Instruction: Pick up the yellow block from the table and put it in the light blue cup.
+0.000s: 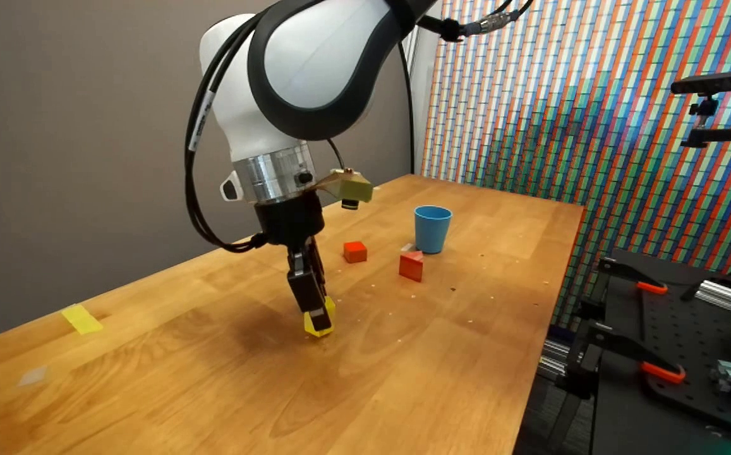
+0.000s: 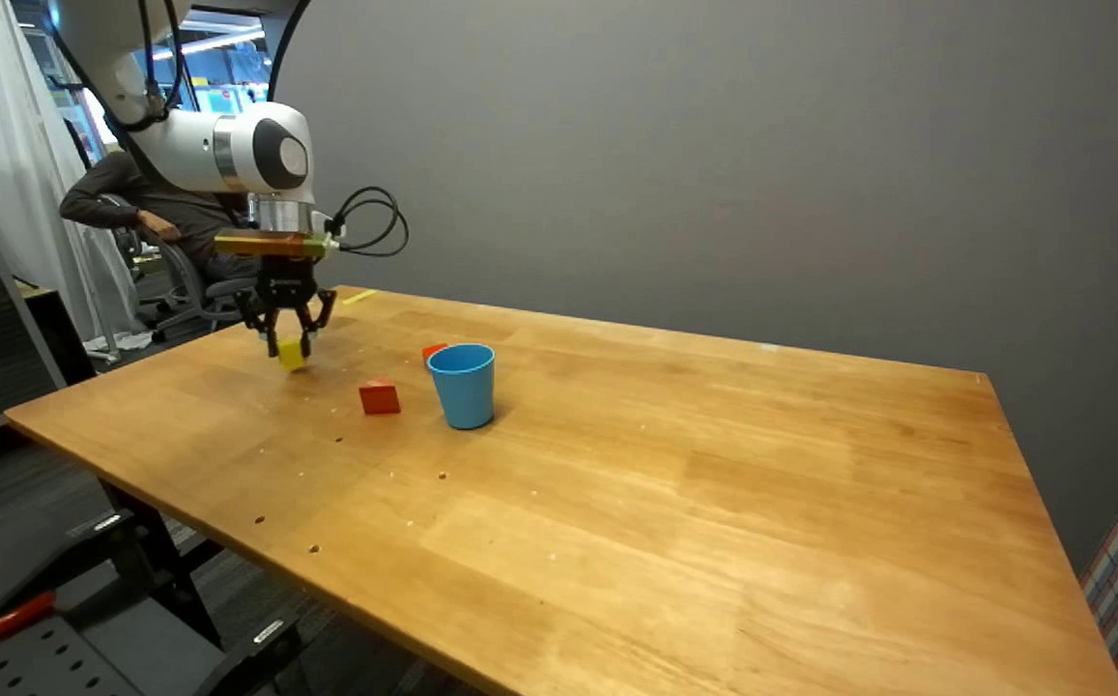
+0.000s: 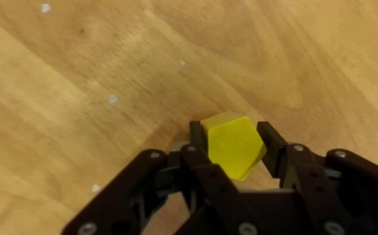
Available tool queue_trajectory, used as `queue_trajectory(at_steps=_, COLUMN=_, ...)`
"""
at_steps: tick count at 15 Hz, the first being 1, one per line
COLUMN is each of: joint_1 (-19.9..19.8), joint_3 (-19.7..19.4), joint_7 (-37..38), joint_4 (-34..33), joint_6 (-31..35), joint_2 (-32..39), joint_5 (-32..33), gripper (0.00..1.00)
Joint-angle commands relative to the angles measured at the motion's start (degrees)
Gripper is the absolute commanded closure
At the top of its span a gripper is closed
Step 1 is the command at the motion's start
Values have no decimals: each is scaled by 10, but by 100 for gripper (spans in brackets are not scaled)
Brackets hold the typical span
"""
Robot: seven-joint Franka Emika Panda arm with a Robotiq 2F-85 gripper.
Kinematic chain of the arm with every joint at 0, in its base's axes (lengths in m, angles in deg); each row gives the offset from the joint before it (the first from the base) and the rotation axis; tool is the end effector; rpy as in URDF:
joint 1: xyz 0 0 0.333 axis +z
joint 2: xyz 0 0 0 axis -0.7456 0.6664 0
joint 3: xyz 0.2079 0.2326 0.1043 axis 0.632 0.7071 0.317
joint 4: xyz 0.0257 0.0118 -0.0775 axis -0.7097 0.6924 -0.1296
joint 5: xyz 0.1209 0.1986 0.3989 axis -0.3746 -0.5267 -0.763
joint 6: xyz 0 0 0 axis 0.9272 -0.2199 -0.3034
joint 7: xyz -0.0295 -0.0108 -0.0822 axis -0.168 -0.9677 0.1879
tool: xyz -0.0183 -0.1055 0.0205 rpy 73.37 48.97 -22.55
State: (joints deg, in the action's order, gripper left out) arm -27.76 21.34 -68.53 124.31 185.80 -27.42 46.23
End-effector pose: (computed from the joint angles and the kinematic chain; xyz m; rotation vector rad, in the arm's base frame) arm 0.6061 0.3869 0.1212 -2.8394 -1.2147 0.4008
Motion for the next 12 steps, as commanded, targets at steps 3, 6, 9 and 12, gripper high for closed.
queue_trajectory(at_steps=3, joint_1=-14, joint_3=-51, joint_7=88, joint_4=126, joint_6=63, joint_2=-162, joint_5=55, gripper=80)
queue_trajectory(at_steps=6, joint_1=-38, joint_3=-80, joint_7=131, joint_4=176, joint_6=71, joint_2=-236, joint_5=64, gripper=80)
queue_trajectory(at_steps=9, joint_1=-80, joint_3=-110, joint_7=157, joint_4=203, joint_6=56, joint_2=-284, joint_5=65, gripper=80)
queue_trajectory(at_steps=12, joint_1=-124, joint_3=-139, joint_7=184, joint_4=218, joint_6=47, joint_2=-300, joint_5=60, gripper=80)
